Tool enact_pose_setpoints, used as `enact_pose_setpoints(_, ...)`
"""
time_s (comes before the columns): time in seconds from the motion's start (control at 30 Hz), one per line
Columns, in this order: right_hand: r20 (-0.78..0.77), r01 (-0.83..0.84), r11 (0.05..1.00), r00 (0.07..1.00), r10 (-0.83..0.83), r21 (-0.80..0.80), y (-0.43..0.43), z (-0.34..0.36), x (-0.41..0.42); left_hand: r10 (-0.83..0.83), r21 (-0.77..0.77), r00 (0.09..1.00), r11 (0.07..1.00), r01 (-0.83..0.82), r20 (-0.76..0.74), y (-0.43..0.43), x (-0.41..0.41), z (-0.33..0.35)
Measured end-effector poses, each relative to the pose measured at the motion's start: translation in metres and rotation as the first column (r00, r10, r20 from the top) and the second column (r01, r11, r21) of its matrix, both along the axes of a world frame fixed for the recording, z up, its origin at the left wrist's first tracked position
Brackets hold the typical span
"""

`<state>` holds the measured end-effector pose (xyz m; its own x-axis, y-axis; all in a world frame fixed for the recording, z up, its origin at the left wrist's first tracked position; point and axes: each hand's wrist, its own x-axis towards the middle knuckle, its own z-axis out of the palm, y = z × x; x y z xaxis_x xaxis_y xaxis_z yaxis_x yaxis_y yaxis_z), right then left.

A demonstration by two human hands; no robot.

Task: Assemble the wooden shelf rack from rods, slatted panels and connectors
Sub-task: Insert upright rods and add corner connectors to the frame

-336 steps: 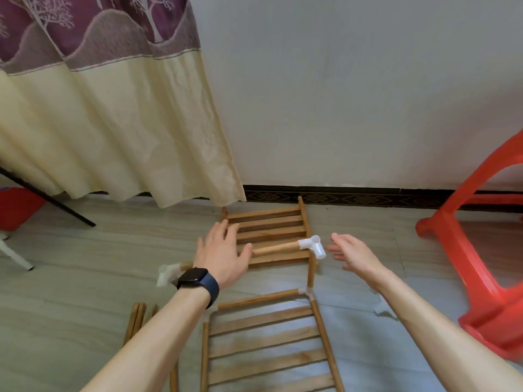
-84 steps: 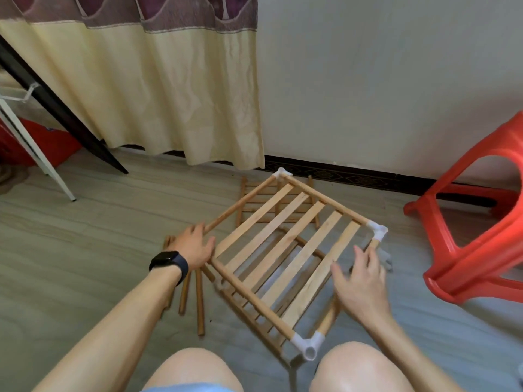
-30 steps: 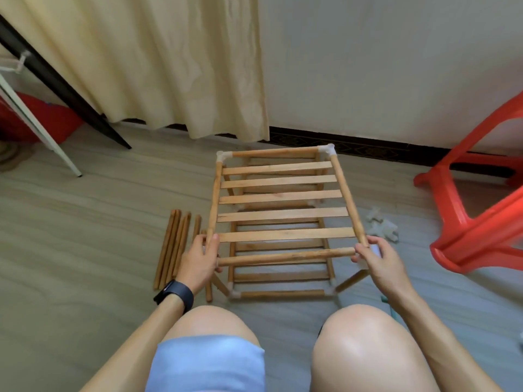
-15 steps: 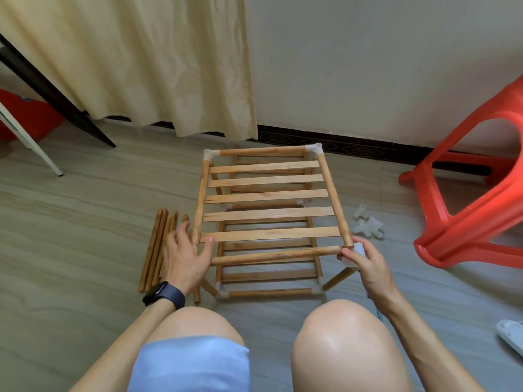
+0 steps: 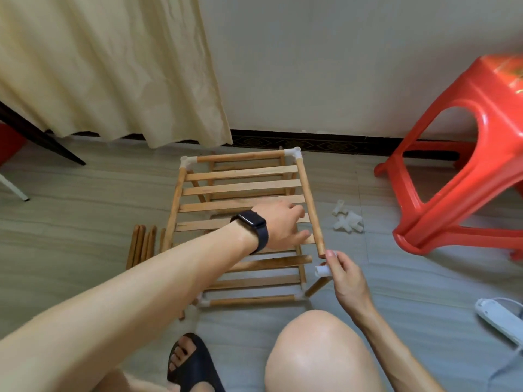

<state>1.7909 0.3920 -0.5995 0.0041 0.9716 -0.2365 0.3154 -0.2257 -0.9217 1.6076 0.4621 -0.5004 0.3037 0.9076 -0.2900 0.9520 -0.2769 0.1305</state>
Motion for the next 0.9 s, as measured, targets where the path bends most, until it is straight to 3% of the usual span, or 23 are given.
enact_pose_setpoints(0.1,0.035,-0.016,1.0,0.999,0.016,0.001,-0.006,-0.001,-0.002,0.111,-0.137,0.993,0.985,-0.104,0.046,0.012,0.027,-0.024)
enact_pose_setpoints(0.4,0.071,0.021,0.999,0.997,-0.024,0.04,-0.011,0.003,-0.004,0.402,-0.194,0.875,0.912,-0.36,0.268,0.012,0.045,-0.048)
enact_pose_setpoints(0.63,0.09,0.013,0.998,0.996,-0.018,0.063,-0.005,0.0,-0.011,0.44,-0.198,0.836,0.897,-0.395,0.326,0.01,0.054,-0.053)
enact_pose_setpoints(0.9,0.021,0.09,0.995,0.996,-0.089,-0.042,0.003,0.001,-0.019,0.405,-0.155,0.835,0.914,-0.374,0.373,0.0,0.052,-0.059)
